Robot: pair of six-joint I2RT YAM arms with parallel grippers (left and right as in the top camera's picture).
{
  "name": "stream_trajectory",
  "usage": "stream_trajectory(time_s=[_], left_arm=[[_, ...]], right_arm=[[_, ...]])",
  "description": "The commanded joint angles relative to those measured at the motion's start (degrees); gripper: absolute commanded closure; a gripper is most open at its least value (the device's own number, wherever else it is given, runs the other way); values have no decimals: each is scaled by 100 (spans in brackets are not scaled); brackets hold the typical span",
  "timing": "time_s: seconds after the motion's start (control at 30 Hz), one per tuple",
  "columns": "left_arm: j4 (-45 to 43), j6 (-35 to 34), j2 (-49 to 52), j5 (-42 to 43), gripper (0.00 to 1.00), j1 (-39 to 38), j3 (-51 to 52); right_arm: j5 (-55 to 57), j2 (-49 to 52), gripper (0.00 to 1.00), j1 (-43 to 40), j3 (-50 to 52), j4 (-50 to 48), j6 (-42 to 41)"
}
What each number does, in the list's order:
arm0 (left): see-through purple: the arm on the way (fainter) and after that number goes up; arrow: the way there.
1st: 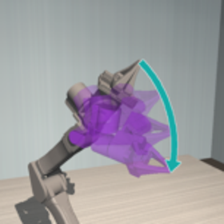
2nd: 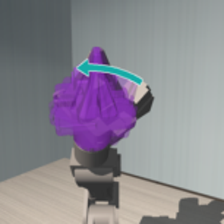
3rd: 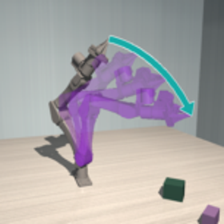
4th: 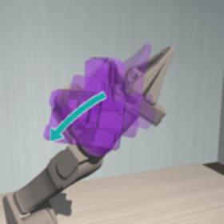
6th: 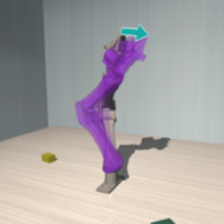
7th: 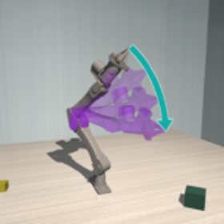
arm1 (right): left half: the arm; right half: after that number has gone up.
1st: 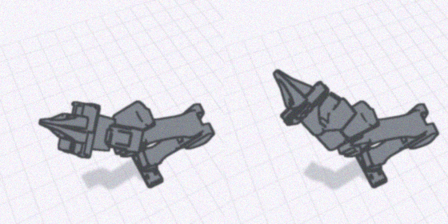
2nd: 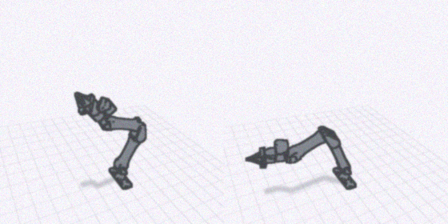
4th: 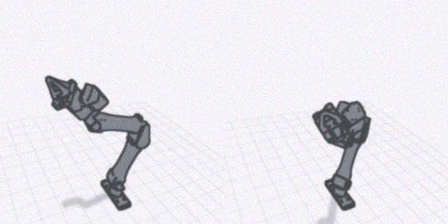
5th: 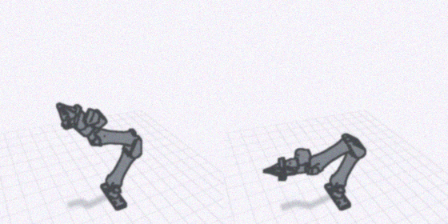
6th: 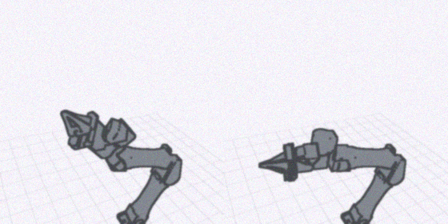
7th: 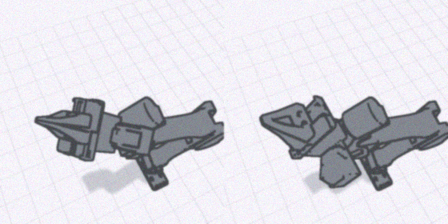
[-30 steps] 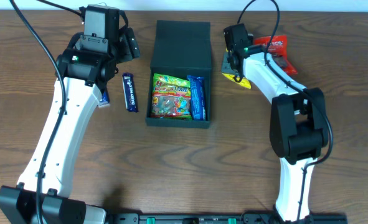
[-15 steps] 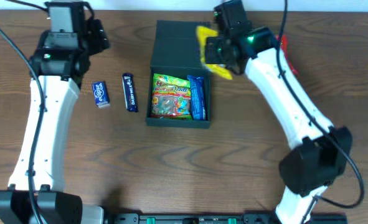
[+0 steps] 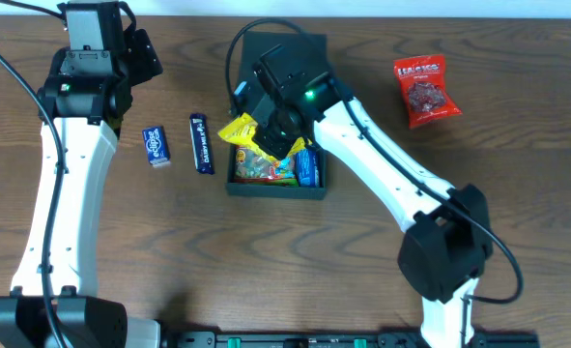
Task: Pack container
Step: 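Lower the yellow bag into the box and release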
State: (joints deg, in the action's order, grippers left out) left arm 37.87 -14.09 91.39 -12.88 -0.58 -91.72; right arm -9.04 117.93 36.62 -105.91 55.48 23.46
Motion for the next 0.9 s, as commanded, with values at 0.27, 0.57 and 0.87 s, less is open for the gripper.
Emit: stream_trajectory(time_s=[0.27,0.57,0.87], left_arm=[[-9,87,31,-105,5,20,-15],[-15,83,31,-105,5,20,-15],[-4,83,31,-101,5,20,-15]], right_arm=[[1871,632,1,-76,26,-1143,925],[756,317,40,-157,26,-393,380],[595,402,53,-282,33,-400,938]])
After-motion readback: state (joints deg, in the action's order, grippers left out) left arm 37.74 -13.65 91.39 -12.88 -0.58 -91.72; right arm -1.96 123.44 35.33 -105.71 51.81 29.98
